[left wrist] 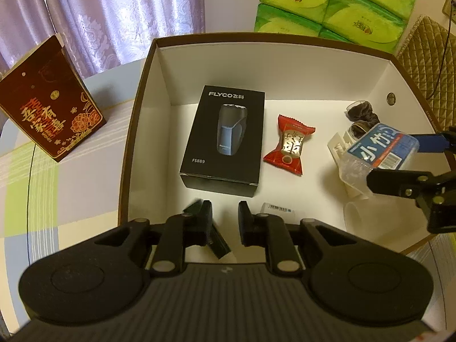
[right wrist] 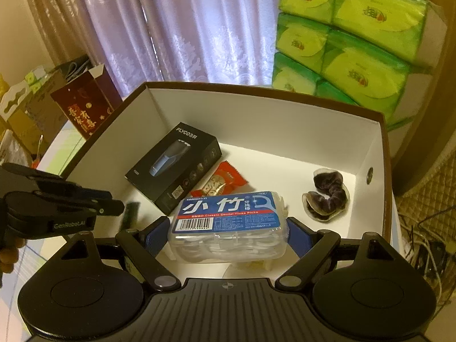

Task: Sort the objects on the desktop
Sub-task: 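Open the left tool to drop the lip gel while the right tool releases the floss box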

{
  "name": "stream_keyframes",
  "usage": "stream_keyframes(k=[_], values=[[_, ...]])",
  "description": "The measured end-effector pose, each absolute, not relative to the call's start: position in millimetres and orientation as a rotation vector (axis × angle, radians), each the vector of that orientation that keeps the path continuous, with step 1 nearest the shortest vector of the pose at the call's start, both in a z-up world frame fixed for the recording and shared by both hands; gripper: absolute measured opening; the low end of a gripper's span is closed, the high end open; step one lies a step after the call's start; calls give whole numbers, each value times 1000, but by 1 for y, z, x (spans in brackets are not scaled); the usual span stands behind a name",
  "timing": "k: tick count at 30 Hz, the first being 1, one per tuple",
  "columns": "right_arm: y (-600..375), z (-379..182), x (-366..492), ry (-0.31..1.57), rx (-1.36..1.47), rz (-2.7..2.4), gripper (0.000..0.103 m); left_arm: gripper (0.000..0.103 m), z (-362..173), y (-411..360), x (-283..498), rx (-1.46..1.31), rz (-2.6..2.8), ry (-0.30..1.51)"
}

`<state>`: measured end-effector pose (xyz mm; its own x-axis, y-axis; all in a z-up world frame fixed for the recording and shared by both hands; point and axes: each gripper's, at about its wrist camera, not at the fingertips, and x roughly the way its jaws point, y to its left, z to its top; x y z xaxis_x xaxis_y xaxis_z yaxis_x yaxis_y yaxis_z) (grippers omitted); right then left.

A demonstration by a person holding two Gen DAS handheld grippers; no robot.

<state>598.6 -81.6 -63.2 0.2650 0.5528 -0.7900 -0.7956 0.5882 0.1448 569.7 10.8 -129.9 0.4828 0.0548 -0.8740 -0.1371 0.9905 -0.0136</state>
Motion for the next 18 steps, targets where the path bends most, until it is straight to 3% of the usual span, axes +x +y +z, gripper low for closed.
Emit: stream_keyframes(k=[14,18], values=[[-52,-81,598,834,-466,996,84,21,-129,11,571,-65,122,1055],[-51,-78,594,781,-449,1037,93,24,-130,10,570,-57,122,1057]])
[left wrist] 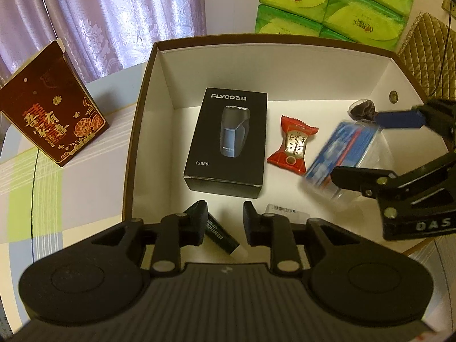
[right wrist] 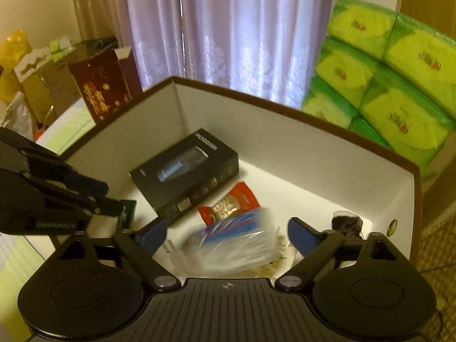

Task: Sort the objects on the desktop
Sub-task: 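Open the left tool to drop the lip gel while the right tool releases the floss box, then withdraw both tools from the box toward the cotton swabs and white tube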

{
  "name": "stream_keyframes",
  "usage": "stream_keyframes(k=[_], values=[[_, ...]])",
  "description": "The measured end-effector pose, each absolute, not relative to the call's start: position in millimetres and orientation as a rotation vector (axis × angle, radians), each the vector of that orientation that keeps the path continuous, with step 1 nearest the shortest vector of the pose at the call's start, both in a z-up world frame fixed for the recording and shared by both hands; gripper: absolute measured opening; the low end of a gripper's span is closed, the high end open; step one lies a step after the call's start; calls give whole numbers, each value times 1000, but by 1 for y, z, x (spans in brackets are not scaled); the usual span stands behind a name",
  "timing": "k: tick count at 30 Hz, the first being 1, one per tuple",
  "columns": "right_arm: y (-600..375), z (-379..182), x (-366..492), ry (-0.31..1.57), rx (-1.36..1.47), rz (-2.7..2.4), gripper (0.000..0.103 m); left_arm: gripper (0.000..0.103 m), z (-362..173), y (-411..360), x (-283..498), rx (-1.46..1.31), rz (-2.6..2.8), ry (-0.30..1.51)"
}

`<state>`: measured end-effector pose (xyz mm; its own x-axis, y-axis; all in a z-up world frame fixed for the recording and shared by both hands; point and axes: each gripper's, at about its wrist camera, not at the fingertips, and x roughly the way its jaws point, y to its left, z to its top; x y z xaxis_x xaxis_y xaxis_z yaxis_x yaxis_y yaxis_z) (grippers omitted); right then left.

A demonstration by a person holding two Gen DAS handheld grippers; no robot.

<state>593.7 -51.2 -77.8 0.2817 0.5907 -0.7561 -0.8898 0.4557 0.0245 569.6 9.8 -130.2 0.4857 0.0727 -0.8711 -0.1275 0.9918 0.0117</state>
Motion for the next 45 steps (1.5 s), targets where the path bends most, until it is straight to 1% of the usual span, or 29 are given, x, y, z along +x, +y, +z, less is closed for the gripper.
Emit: stream_keyframes(k=[1,5,7,8,13,15,17,19,22,26,28,39,45], values=[[-53,-77,593,783,-446,1035,94,27,-130,10,569,-57,123,1056],[-63,-75,592,800,-431,1019,97,32,-130,9,566,-64,111,1053],[-69,-74,589,806,-434,1006,99,39,-128,6,564,-66,103,1050],[-73,-74,588,807,-437,999,101,40,-128,5,563,-65,101,1047],[-88,-69,584,825,-461,961,101,58,-123,-4,557,-38,99,1035],[-94,-66,582,834,-457,952,101,63,-120,-7,555,-39,94,1029],[-100,-64,580,841,-445,951,101,65,-116,-10,552,-41,87,1022],[-105,-62,578,848,-432,945,101,71,-112,-13,549,-41,85,1014],[-113,-57,574,852,-410,930,101,76,-103,-18,544,-46,84,999],[-125,-47,569,856,-362,903,101,80,-92,-22,534,-74,93,990],[-131,-42,567,858,-333,884,101,86,-86,-24,529,-87,110,987],[-164,-13,534,819,-242,834,101,93,-60,-42,484,-137,193,950],[-180,-2,511,789,-230,838,101,94,-46,-50,454,-195,207,916]])
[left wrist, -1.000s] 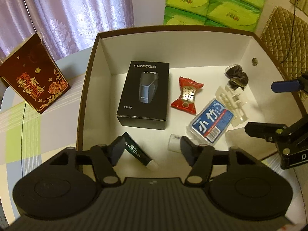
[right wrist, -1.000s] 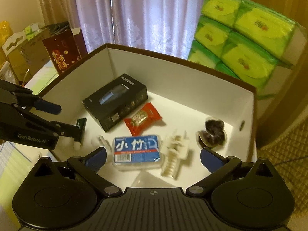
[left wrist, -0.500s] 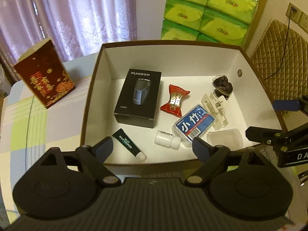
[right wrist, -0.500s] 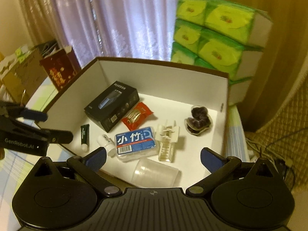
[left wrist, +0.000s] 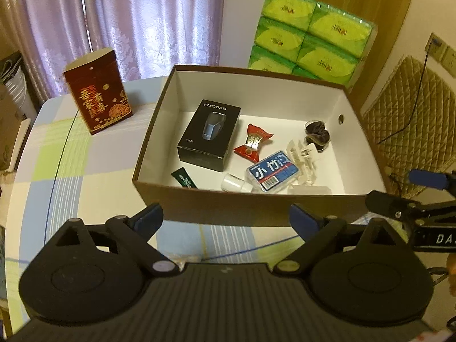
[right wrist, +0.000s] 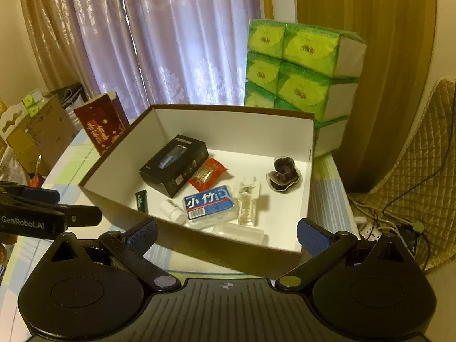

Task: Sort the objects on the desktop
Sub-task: 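Withdraw both tools from the box toward the cotton swabs and white tube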

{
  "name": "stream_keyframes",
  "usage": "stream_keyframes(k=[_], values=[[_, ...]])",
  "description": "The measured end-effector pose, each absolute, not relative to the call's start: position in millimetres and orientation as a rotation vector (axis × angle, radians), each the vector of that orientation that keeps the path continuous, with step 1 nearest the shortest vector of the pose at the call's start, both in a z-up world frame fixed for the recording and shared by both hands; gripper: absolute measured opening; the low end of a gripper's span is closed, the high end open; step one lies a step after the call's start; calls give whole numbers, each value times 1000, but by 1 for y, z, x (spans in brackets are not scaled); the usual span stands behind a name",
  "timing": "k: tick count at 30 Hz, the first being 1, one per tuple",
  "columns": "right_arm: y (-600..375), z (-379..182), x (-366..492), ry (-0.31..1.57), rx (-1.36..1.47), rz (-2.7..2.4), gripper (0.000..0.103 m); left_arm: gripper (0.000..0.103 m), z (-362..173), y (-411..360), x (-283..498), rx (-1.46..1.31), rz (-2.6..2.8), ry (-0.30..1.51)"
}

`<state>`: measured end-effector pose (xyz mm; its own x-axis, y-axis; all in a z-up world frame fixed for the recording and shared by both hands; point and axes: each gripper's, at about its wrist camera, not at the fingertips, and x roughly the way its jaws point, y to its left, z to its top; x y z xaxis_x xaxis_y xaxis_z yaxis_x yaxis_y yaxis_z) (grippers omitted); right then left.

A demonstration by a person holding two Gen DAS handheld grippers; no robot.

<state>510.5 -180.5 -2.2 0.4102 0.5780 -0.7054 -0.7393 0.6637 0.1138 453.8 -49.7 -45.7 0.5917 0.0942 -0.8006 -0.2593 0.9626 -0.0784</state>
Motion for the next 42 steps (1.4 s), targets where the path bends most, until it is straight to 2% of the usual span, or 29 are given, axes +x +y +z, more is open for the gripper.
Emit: stream_keyframes(k=[15,42], values=[[-218,10,464,738,-232,903,101,94,-26,-80,388,-195,260,857],[-232,-32,402,791,-323,1030,101,95,-58,-91,305,-182,323,925]])
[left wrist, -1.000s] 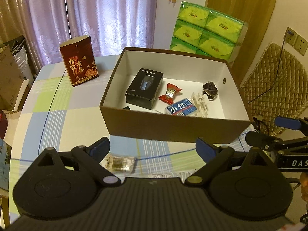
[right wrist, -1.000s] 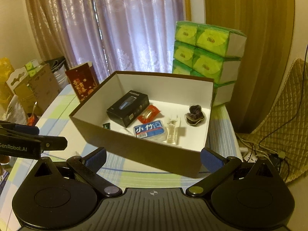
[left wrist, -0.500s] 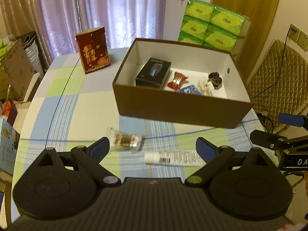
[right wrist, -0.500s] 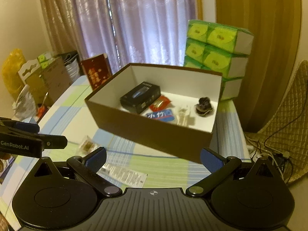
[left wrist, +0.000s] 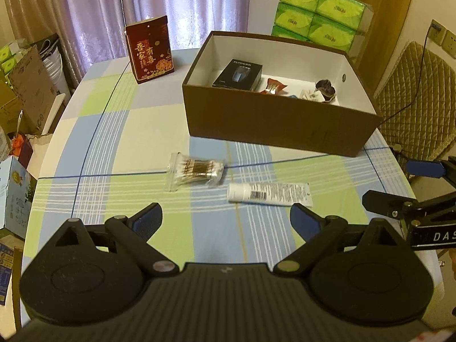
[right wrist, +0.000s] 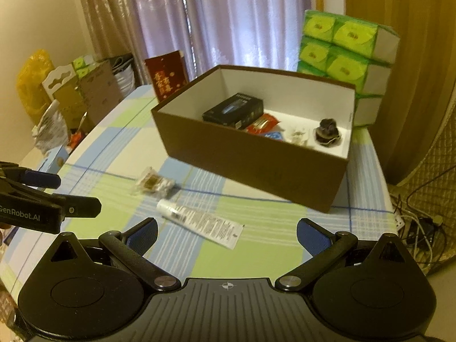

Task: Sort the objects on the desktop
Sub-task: 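Withdraw both tools from the box toward the cotton swabs and white tube, then lower the right tool onto the white tube and close it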

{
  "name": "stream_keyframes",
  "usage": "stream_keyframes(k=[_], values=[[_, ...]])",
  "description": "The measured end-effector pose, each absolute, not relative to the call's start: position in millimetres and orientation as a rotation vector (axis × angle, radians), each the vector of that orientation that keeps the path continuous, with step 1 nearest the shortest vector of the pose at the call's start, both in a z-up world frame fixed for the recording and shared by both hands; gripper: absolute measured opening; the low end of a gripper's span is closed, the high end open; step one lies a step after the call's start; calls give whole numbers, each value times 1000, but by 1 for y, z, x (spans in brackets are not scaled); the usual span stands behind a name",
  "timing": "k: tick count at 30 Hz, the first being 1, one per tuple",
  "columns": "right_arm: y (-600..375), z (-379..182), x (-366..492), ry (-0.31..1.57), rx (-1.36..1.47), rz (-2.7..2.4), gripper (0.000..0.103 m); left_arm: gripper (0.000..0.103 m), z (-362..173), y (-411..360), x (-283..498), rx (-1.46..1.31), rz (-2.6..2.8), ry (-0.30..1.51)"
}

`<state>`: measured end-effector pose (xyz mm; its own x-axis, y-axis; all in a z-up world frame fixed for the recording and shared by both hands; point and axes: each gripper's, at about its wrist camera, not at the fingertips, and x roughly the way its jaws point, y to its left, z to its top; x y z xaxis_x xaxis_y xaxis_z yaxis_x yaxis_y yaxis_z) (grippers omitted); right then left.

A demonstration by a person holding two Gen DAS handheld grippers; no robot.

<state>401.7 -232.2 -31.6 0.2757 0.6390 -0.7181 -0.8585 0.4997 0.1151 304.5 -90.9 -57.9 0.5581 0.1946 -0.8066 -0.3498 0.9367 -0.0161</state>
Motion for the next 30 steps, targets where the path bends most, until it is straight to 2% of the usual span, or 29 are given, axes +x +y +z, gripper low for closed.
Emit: stream_keyframes(k=[17,30], values=[[-236,-69,396,862,-347,1036,101,96,-78,-86,288,-201,357,944],[-214,-114,392,894,-394,1108,101,96,-118,-58,277,-258,414,1020]])
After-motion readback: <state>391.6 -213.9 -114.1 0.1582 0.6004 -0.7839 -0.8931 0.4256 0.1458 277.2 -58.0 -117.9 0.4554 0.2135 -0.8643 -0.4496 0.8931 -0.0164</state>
